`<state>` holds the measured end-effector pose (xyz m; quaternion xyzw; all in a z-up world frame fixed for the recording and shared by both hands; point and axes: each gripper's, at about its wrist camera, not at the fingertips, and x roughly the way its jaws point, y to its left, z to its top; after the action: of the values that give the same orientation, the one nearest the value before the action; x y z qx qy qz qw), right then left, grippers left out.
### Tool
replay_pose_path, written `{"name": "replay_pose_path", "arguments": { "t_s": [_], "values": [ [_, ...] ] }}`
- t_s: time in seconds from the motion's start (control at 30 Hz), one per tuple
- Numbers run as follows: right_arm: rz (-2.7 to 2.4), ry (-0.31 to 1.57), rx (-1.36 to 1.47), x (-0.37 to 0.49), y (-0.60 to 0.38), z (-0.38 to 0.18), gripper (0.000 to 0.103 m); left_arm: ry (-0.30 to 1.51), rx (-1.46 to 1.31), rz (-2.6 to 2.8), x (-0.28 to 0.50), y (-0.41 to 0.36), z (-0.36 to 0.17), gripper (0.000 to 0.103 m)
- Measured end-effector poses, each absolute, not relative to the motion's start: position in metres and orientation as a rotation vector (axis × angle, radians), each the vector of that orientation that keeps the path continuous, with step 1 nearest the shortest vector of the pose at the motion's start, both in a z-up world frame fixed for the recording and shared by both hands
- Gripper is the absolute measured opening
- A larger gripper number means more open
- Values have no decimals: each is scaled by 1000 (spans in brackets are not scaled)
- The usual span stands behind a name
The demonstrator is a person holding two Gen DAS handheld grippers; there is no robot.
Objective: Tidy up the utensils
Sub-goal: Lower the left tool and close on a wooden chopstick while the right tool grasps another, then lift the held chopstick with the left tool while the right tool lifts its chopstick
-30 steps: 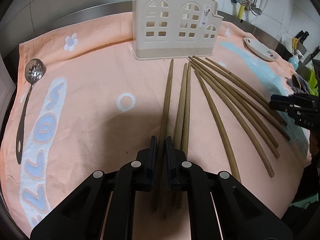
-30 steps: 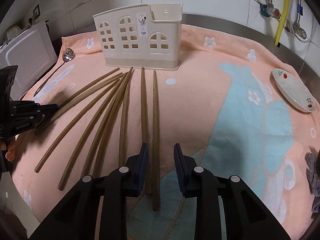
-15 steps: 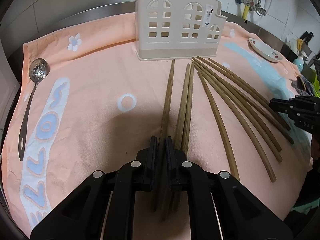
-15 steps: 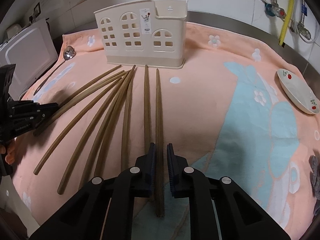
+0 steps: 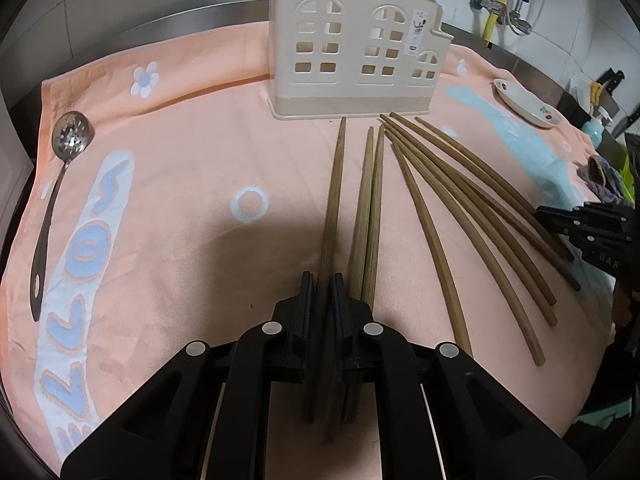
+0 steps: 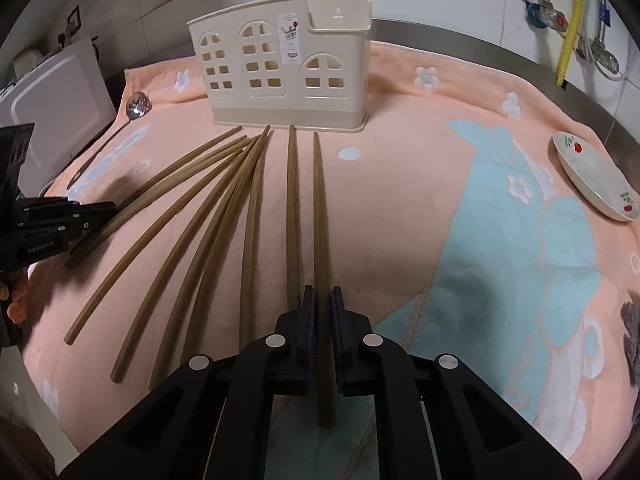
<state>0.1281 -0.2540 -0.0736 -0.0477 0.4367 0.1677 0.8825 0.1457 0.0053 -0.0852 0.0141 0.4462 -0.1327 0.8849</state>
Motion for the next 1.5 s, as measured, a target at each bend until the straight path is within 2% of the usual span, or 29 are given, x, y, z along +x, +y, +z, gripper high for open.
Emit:
{"name": "replay_pose_path", "arguments": {
  "t_s": [0.23, 0.5, 0.67, 1.07, 1.5],
  "values": [
    [330, 815, -136, 119, -255, -45, 7, 912, -2, -276, 144, 5, -75, 6],
    [361, 747, -138, 121, -251, -12, 7, 821, -62, -298, 137, 10, -37, 6],
    [382, 796, -144, 113, -246, -26, 7, 763, -81, -298, 138, 12, -16, 6],
    [355, 887, -156, 118, -254, -75, 7, 742, -70, -295, 139, 9, -8, 6],
    [356, 871, -143, 110, -258, -75, 7, 747, -60, -298, 143, 6, -9, 6]
  ]
}}
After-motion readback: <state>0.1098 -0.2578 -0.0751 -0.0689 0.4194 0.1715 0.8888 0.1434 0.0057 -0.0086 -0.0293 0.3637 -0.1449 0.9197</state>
